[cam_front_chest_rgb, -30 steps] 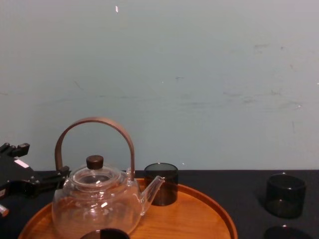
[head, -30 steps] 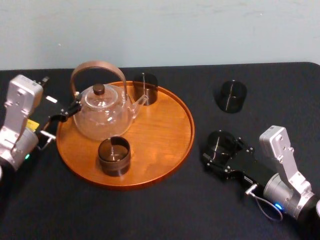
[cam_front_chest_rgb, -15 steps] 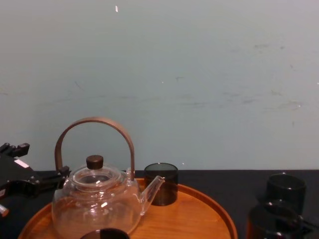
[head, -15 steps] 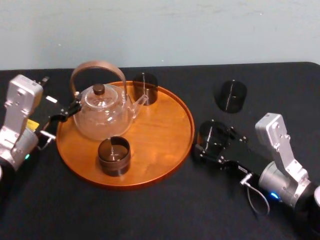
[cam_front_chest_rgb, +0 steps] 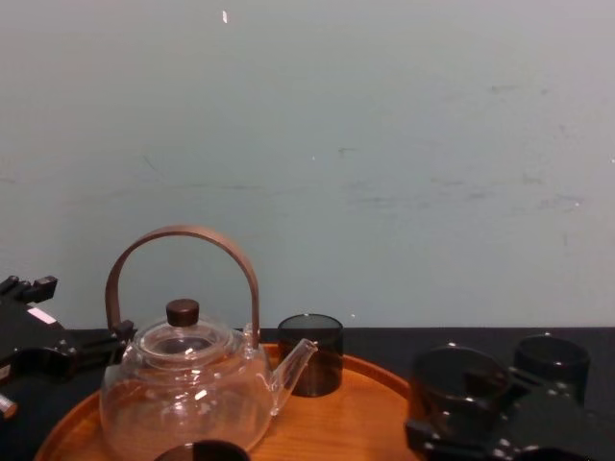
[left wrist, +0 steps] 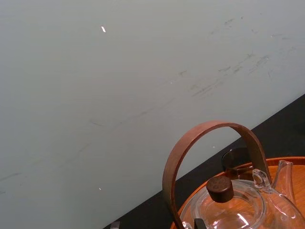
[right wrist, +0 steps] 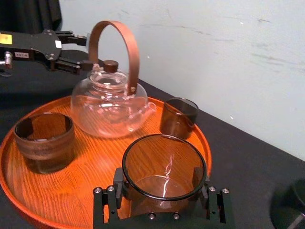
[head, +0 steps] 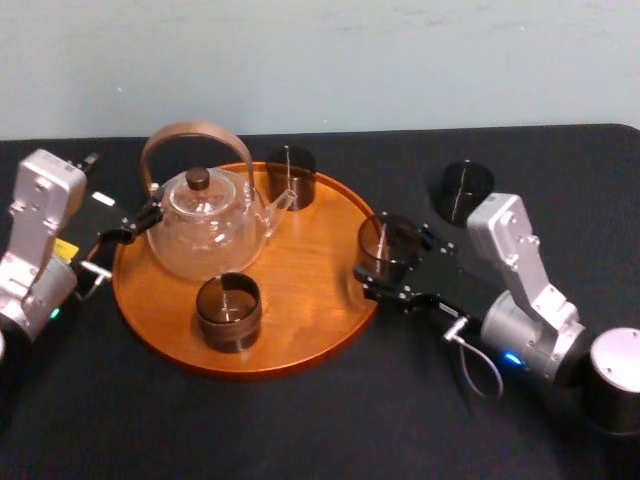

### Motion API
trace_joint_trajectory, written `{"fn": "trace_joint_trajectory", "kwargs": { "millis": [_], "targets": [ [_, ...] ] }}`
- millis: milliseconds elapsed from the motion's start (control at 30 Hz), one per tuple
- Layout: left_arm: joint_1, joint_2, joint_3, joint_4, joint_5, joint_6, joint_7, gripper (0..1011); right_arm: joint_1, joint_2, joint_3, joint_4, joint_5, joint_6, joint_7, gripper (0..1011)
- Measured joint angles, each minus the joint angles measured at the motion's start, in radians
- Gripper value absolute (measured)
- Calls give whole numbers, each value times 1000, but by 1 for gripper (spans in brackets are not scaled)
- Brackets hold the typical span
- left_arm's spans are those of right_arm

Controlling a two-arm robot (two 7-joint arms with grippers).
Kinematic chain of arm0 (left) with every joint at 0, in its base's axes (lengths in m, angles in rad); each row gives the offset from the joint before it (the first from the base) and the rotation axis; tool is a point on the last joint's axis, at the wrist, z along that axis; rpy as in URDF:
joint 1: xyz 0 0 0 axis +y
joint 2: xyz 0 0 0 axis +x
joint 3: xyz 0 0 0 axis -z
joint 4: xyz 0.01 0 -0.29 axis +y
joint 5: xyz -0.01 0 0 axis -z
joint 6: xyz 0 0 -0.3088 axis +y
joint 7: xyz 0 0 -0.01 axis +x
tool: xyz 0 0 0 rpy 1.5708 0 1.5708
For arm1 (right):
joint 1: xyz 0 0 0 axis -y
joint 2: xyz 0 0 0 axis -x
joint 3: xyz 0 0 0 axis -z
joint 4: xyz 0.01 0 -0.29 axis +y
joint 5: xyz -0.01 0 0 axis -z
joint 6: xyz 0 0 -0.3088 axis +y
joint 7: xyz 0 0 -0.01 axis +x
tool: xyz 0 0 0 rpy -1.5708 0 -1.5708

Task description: Pick up the glass from the table and place it on the tray.

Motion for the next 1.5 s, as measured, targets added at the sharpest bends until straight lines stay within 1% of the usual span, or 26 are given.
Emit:
{"fn": "trace_joint_trajectory", "kwargs": {
  "millis": [200,433,767,1133,1500],
  "targets": [
    [0,0,0,0,0,0,0,1009,39,-22,-34,26,-9,5,9,911],
    [0,0,0,0,0,0,0,1009,72,-44,-61,60,-11,-1,16,911],
    [0,0,0,0,0,0,0,1010,97,-62,-92,96,-14,-15,29,911],
    [0,0,0,0,0,0,0,1010,125,-86,-128,175,-24,-58,47,912],
    [0,0,0,0,0,0,0,1009,150,-111,-144,257,-27,-97,61,911]
  ]
}}
